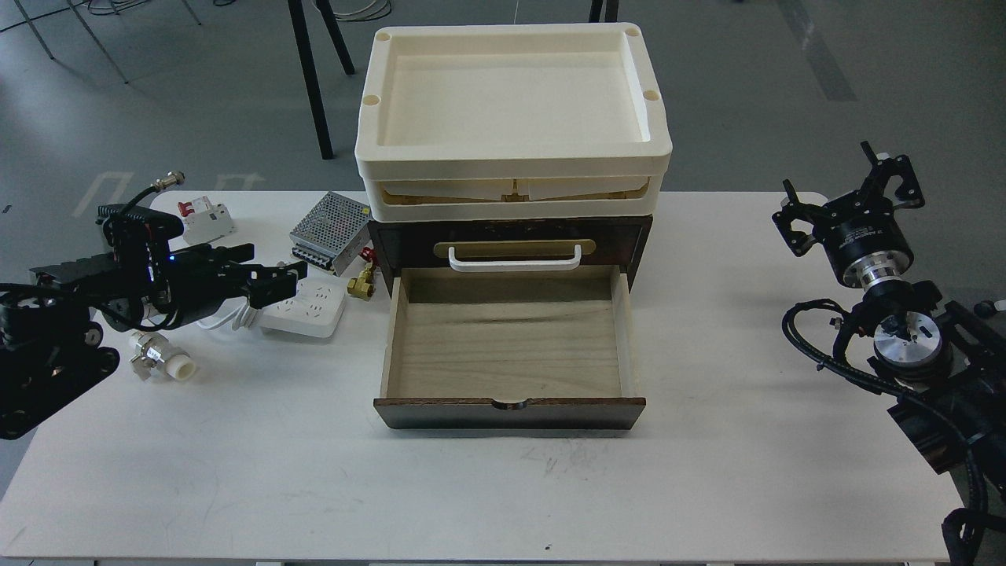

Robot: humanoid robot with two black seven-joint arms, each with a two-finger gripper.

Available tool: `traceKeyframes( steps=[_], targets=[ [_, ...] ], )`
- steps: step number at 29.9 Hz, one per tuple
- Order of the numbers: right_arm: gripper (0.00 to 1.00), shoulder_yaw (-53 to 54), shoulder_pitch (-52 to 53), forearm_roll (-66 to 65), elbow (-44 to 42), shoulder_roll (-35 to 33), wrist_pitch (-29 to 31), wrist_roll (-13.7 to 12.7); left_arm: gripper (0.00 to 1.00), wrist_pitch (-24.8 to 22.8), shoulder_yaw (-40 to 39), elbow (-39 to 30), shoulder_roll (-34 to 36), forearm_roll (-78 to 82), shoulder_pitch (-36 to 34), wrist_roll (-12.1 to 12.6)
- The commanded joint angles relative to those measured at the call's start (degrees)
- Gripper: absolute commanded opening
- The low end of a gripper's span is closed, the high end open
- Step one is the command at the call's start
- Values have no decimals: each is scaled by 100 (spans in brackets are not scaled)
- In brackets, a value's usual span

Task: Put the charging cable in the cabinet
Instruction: 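Lower the left gripper onto the white power strip and grasp it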

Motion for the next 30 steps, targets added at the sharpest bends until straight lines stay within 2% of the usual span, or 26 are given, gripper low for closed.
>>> traceKeyframes(
  steps=[1,7,12,13,15,17,18,19,22,30],
  targets=[
    [100,0,0,0,0,0,1,0,84,-7,58,705,-467,10,-19,1],
    [100,-17,9,-9,0,0,1,0,78,98,496,1294,-837,28,-54,19],
    [100,-35,18,-9,0,0,1,0,65,546,962,1875,-1109,282,-230,1],
    [100,-35,18,-9,0,0,1,0,60,564,1015,1910,-1127,274,-256,-7],
    [100,-35,18,-9,0,0,1,0,44,565,1042,1919,-1136,265,-292,-16],
    [100,-35,18,-18,-9,0,1,0,22,565,1034,1919,-1136,256,-301,-51],
    [100,-35,18,-18,-9,0,1,0,14,565,1033,1919,-1136,248,-309,-60],
    [100,-35,18,-26,-9,0,1,0,11,565,1033,1893,-1136,239,-309,-60],
    [100,-35,18,-26,-9,0,-8,0,7,565,1033,1884,-1136,230,-309,-69],
    [100,-53,35,-53,-44,9,-61,0,3,573,1025,1858,-1075,221,-309,-87]
  ],
)
